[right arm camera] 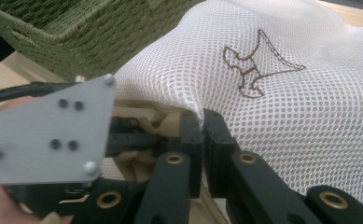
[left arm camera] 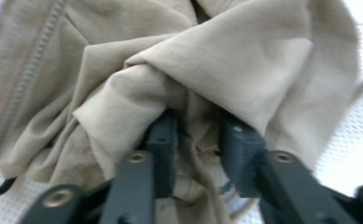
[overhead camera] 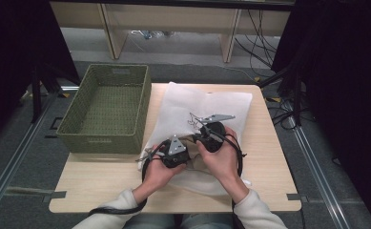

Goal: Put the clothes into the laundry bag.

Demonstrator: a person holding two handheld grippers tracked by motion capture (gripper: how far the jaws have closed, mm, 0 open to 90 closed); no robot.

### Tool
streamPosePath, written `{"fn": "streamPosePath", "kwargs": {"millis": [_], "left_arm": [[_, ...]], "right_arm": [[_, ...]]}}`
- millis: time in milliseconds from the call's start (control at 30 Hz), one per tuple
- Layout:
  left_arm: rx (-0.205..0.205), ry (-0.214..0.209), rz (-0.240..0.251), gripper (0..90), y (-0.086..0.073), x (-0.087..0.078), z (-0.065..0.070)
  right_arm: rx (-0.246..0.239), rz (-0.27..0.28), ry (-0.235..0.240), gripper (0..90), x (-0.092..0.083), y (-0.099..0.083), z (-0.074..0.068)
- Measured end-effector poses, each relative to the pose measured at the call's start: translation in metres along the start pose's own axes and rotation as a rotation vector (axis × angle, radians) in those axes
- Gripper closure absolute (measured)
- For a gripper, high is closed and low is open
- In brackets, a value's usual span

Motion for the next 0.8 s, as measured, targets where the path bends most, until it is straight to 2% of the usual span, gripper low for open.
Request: {"fn": "streamPosePath", "kwargs": {"millis": [67,100,133,167,233,300,367,400,467,500,567,600,633,667,733,800], "left_arm": [[0.007,-0.002,0.005,60.0,0.001,-0.005,0.001],[-0.011,-0.010,0.011,54.3,0.001,-0.008,0.003],[0.005,-0.007,0.009,53.1,0.002,-0.016,0.004],[-0.007,-0.017,0.033,51.9,0.002,-0.020,0.006],[0.000,-0.016,0.038,50.3,0.001,-0.028,0.008],[0.004,-0.019,0.025,48.9,0.000,-0.034,0.010],[0.036,-0.024,-0.005,48.5,-0.003,-0.039,0.009],[0.040,-0.019,-0.018,48.5,-0.005,-0.040,0.009],[0.047,-0.010,-0.064,53.3,-0.012,-0.034,0.006],[0.034,-0.007,-0.084,55.9,-0.014,-0.031,0.004],[0.033,-0.010,-0.109,64.3,-0.016,-0.023,0.002],[0.033,-0.007,-0.120,67.3,-0.017,-0.018,0.001],[0.029,0.000,-0.136,70.4,-0.018,-0.015,0.000],[0.017,-0.004,-0.138,74.2,-0.018,-0.011,0.000],[0.006,0.001,-0.148,81.9,-0.018,-0.005,-0.002],[-0.031,0.005,-0.121,88.3,-0.016,0.000,-0.001]], "right_arm": [[-0.004,0.001,-0.002,88.4,0.000,0.000,0.000],[0.012,0.006,0.003,88.4,0.001,0.000,-0.001],[0.010,0.004,0.003,88.4,0.001,0.000,-0.001],[-0.005,0.003,0.002,88.4,0.001,0.000,0.000],[-0.008,-0.003,-0.001,88.4,0.001,0.000,0.001],[-0.014,-0.002,-0.002,88.4,0.001,0.000,0.001],[-0.013,-0.004,0.001,88.4,0.002,0.000,0.000],[-0.009,-0.005,-0.002,88.4,0.002,0.000,0.000],[-0.022,-0.010,0.002,88.4,0.002,-0.001,0.000],[-0.021,-0.013,-0.003,88.4,0.002,-0.001,-0.001],[-0.025,-0.011,0.010,88.4,0.003,-0.001,-0.001],[-0.013,-0.017,0.000,88.3,0.003,-0.001,-0.002],[-0.024,-0.015,0.004,88.3,0.003,-0.001,-0.001],[-0.009,-0.016,0.004,88.3,0.004,-0.001,-0.002],[-0.022,-0.018,0.006,88.3,0.004,-0.002,-0.001],[-0.018,-0.019,0.012,88.4,0.004,-0.001,-0.001]]}}
Point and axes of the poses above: each handheld gripper's, and its own axes: x roughly forward along the jaws, y roughly out of its top, z roughly to its right, the point moved 2 cm from there along x, roughly forward along the jaws, and after that the axes turned 7 degrees about -x, right-handed, at the moved point
